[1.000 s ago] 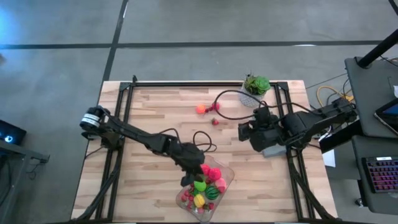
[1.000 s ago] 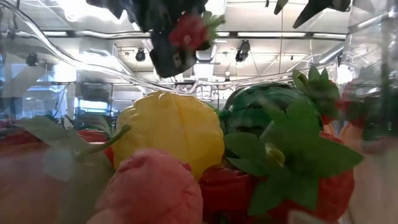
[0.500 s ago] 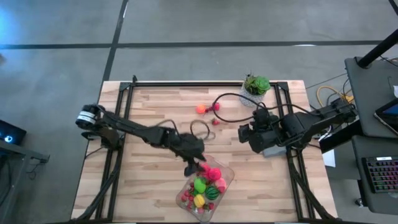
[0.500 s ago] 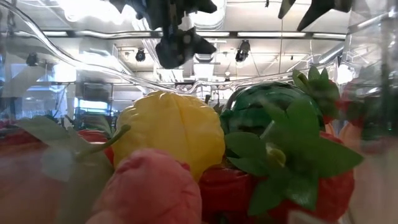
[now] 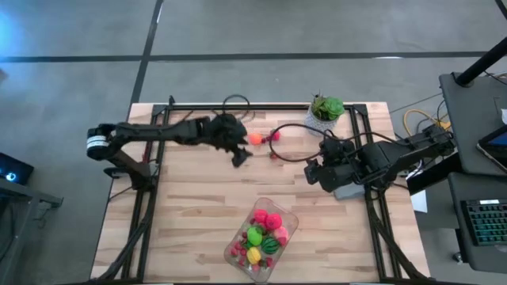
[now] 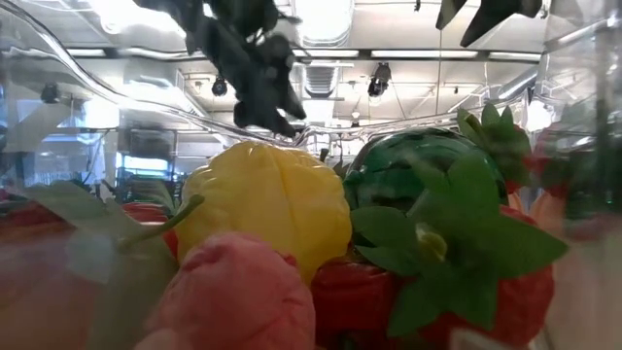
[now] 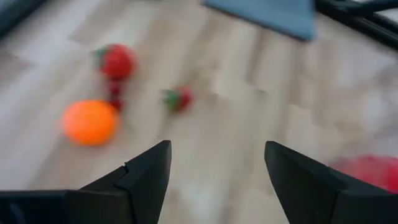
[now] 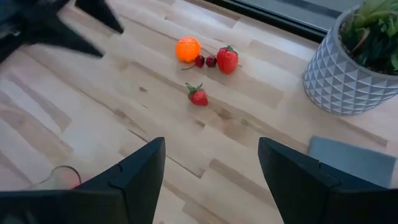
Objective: Pick and placing Produce into tupperware
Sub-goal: Put the red strawberry into the transparent basket
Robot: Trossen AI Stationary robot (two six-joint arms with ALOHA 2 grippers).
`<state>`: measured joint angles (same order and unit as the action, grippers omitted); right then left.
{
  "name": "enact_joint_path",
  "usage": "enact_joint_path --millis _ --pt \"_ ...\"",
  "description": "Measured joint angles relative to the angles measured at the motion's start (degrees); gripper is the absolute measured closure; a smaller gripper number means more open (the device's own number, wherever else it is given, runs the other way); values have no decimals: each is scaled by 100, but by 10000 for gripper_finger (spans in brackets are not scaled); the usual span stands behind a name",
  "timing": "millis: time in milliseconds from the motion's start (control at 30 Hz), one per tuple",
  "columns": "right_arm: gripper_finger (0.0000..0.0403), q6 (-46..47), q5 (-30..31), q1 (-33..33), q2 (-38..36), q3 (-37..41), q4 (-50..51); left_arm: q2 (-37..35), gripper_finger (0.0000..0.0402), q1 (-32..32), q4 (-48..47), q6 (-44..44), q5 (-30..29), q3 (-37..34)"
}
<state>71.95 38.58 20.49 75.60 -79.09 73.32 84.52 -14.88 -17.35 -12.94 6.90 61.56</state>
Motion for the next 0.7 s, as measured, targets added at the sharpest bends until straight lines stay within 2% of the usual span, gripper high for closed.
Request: enact_joint_path --millis 267,700 --pt "154 15 49 -20 -142 4 103 487 157 -1048 167 436 -40 0" --pt "154 202 47 -40 -149 7 415 930 157 -1198 540 785 -26 42"
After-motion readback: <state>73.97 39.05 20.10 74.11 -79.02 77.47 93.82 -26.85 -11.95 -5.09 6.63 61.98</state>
